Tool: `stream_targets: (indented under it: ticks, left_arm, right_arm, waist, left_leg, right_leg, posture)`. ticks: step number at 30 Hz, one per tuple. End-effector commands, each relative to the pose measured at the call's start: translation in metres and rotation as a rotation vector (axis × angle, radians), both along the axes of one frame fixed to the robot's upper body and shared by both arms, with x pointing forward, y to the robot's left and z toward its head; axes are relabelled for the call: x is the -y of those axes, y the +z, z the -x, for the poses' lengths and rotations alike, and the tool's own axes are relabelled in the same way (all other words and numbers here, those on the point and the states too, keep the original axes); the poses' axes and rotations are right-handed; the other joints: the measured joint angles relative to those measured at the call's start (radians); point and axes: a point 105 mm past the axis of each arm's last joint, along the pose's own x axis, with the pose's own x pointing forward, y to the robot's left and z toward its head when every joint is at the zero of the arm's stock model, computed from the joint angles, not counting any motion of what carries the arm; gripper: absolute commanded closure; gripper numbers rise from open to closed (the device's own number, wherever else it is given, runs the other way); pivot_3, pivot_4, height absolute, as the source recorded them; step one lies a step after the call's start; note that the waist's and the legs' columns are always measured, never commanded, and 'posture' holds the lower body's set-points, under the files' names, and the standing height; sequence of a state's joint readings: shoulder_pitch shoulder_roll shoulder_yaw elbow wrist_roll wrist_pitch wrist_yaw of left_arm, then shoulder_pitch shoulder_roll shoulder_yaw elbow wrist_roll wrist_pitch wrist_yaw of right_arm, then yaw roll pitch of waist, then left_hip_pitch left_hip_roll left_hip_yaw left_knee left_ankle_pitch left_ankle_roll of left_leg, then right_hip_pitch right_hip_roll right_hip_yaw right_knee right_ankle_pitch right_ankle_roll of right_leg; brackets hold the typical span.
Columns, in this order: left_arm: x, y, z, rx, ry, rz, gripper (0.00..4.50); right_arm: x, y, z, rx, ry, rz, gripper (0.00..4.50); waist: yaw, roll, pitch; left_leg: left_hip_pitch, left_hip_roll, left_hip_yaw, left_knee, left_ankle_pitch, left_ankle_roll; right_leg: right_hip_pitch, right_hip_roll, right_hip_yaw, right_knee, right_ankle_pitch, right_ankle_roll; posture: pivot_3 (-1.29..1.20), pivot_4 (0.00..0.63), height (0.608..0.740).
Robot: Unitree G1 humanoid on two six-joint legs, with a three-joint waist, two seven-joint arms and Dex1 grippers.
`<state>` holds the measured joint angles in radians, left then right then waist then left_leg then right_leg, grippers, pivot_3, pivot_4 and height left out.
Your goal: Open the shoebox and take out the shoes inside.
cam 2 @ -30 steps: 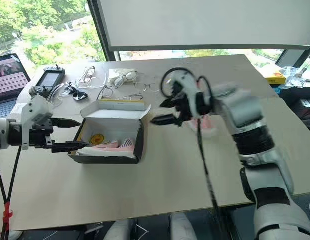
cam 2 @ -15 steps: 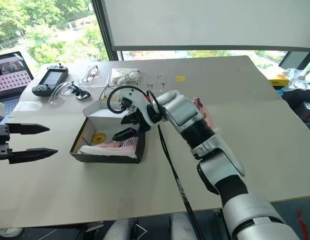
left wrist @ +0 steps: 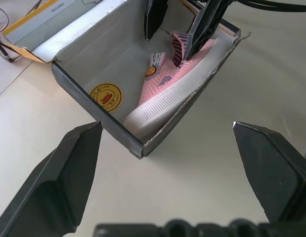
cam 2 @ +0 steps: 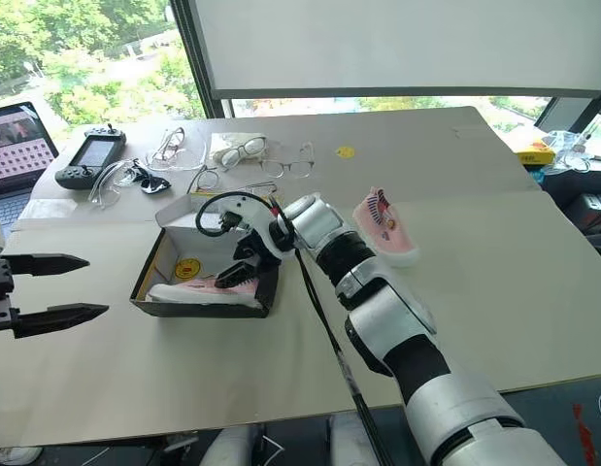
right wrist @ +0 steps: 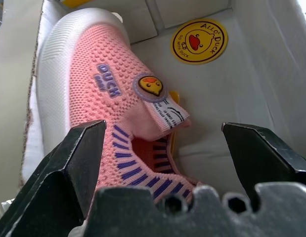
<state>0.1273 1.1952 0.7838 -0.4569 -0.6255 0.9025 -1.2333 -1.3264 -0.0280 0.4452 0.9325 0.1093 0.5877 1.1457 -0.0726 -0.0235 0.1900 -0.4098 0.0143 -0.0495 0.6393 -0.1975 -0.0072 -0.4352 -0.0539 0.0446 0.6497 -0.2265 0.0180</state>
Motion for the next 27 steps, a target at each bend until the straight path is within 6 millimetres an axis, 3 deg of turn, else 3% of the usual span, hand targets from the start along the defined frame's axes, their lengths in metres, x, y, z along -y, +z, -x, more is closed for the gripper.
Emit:
stream_targets:
  ticks: [1, 12, 15, 18, 24, 26, 27]
  left_arm:
    - [-0.002, -0.001, -0.001, 0.020, 0.011, -0.061, 0.00]
    - [0.004, -0.001, -0.004, 0.025, -0.005, -0.038, 0.00]
    - [0.005, -0.001, -0.006, 0.026, -0.009, -0.038, 0.00]
    - [0.006, -0.002, -0.007, 0.027, -0.012, -0.035, 0.00]
    - [0.007, -0.002, -0.009, 0.029, -0.016, -0.033, 0.00]
    - [0.008, -0.002, -0.009, 0.029, -0.018, -0.030, 0.00]
    - [0.008, -0.003, -0.009, 0.027, -0.018, -0.029, 0.00]
  right_arm:
    - [-0.010, 0.002, -0.005, 0.003, -0.032, -0.061, 0.03]
    - [-0.030, -0.001, 0.005, -0.084, -0.022, -0.110, 0.03]
    - [-0.033, -0.006, 0.011, -0.089, 0.008, -0.090, 0.63]
    - [-0.037, -0.011, 0.015, -0.077, 0.040, -0.063, 1.66]
    - [-0.039, -0.010, 0.017, -0.030, 0.081, -0.041, 1.66]
    - [-0.037, -0.002, 0.015, -0.009, 0.088, -0.053, 1.66]
    - [-0.036, 0.011, 0.011, -0.005, 0.069, -0.081, 1.66]
  waist:
    - [-0.001, 0.000, 0.000]
    - [-0.022, -0.001, -0.001]
    - [-0.030, -0.001, -0.001]
    - [-0.034, -0.002, -0.001]
    - [-0.048, -0.001, -0.001]
    - [-0.050, -0.001, -0.001]
    - [-0.050, -0.001, -0.001]
  left_leg:
    - [0.000, 0.000, 0.000, 0.000, 0.000, 0.000]
    - [0.004, 0.002, 0.000, -0.001, 0.000, -0.001]
    - [0.004, 0.002, 0.000, -0.002, 0.000, -0.001]
    - [0.004, 0.002, 0.000, -0.004, 0.000, -0.001]
    - [0.004, 0.002, 0.000, -0.005, 0.000, -0.001]
    - [0.004, 0.002, 0.000, -0.005, 0.000, -0.001]
    - [0.004, 0.002, 0.000, -0.005, 0.000, -0.001]
  right_leg:
    - [0.000, 0.000, 0.000, 0.000, 0.000, 0.000]
    - [0.002, 0.002, 0.000, 0.000, 0.001, -0.002]
    - [0.002, 0.002, 0.000, 0.000, 0.001, -0.002]
    - [0.001, 0.002, 0.000, 0.000, 0.001, -0.002]
    - [0.000, 0.002, 0.000, 0.001, 0.001, -0.002]
    - [0.000, 0.002, 0.000, 0.001, 0.001, -0.002]
    - [0.000, 0.002, 0.000, 0.001, 0.001, -0.002]
  posture:
    - [0.00, 0.150, 0.740]
    - [0.00, 0.150, 0.740]
    - [0.00, 0.150, 0.740]
    - [0.00, 0.150, 0.740]
    - [0.00, 0.150, 0.740]
    - [0.00, 0.150, 0.740]
    - [0.00, 0.150, 0.740]
